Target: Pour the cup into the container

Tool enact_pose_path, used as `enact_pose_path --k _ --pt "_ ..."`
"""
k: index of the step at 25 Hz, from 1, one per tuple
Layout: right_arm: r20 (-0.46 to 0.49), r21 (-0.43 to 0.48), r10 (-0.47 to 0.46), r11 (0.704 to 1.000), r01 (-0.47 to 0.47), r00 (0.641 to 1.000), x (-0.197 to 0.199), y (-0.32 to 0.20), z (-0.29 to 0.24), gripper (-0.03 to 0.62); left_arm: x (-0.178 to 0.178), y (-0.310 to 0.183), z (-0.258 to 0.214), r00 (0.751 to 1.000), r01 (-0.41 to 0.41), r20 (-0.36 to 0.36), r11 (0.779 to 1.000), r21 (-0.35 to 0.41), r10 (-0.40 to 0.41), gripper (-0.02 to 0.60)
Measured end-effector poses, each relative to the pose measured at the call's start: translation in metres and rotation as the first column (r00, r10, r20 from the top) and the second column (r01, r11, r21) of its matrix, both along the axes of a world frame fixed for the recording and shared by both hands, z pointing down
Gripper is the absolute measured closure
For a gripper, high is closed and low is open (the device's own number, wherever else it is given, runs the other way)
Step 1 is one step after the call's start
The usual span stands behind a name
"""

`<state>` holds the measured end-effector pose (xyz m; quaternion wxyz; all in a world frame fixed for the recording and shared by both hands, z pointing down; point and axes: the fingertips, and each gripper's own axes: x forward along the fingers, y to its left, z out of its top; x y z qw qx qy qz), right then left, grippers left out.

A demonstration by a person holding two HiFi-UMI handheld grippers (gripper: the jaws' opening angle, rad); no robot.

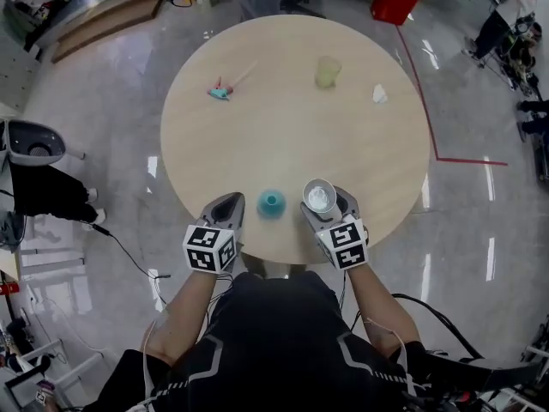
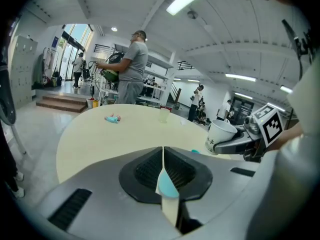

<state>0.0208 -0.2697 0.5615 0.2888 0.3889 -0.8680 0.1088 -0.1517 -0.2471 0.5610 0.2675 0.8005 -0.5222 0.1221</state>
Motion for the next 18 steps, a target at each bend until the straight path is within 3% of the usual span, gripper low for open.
enact_pose_path --k 8,13,18 --pt "-0.131 -0.033 -0.086 0.996 0.082 0.988 -0.018 0.001 -0.007 0.290 -0.005 -0.002 -0.010 1.000 0.015 0.012 1.000 0.025 -0.016 0.580" --pt "-0.265 -0.065 -0.167 0.986 0.155 0.950 -0.029 0.010 0.003 0.290 -0.009 0.005 -0.010 1.000 0.015 -0.006 0.999 0.030 -0.015 0.580" --pt "-0.338 -0.094 -0.209 0.978 0.188 0.918 -0.035 0.013 0.014 0.290 -0.007 0.009 -0.008 1.000 -0.007 -0.026 1.000 0.028 0.008 0.580"
